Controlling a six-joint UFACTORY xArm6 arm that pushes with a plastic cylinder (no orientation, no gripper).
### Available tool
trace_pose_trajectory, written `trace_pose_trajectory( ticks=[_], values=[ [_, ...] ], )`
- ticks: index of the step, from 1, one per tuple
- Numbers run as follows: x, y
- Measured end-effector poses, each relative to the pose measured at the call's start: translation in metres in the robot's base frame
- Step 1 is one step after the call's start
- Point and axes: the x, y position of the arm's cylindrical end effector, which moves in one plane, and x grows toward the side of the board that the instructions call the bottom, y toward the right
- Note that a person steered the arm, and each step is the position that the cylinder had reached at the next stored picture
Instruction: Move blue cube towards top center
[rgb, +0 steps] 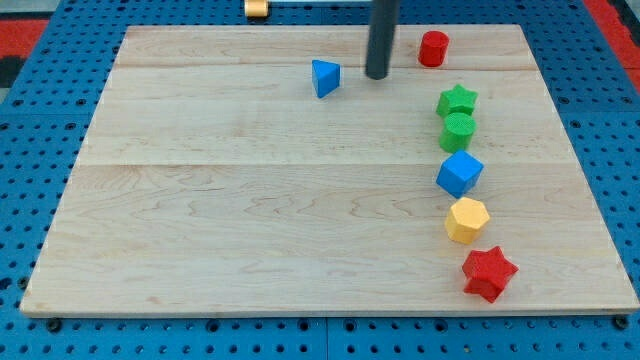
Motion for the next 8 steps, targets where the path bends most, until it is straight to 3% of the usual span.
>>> trace_pose_trajectory(
  ticks=[3,4,5,6,7,8],
  values=[
    [0.003,-0.139],
    [0.002,-0.115],
    [0.029,-0.047],
    [0.027,-0.028],
    [-0.004,-0.012],
    [-0.016,0.046]
  ],
)
